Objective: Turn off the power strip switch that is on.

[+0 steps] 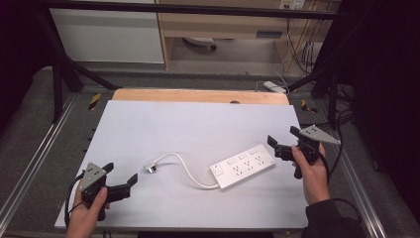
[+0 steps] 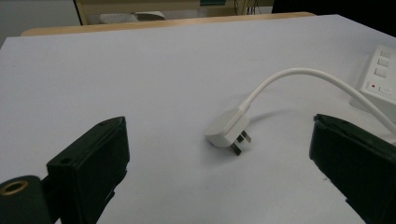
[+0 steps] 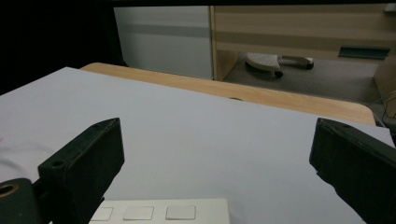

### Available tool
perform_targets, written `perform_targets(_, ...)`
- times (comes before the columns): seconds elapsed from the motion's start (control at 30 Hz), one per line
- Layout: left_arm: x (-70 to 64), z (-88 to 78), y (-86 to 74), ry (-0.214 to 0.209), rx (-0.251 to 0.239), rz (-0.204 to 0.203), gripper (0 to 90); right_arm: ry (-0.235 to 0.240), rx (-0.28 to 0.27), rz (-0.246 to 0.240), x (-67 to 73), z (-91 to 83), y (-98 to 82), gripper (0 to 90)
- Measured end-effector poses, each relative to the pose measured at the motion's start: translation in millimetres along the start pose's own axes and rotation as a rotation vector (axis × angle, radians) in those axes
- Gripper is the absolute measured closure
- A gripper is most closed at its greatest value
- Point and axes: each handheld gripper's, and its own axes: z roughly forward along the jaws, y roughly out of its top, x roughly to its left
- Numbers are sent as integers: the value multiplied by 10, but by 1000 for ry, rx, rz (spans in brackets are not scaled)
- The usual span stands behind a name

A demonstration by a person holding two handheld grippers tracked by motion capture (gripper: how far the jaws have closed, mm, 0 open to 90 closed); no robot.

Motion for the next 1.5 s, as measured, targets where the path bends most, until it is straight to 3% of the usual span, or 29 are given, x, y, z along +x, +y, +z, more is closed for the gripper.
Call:
perform_targets(0.27,-11,7,-4,-2,1,-1,51,-1,-67,-38,-28,-214,-95,23)
perform_targets(0.83,-28,6,1,-11,-6,4,53,-9,-64,-51,-28,-469,-438,20)
perform_targets(1.33,-48,1,5,-21,-6,13,53,58,12,-54,88,-426,-788,20)
perform_targets(1.5,-57,4,5,-22,-10,12,53,111,66,-57,195,-329,-898,20)
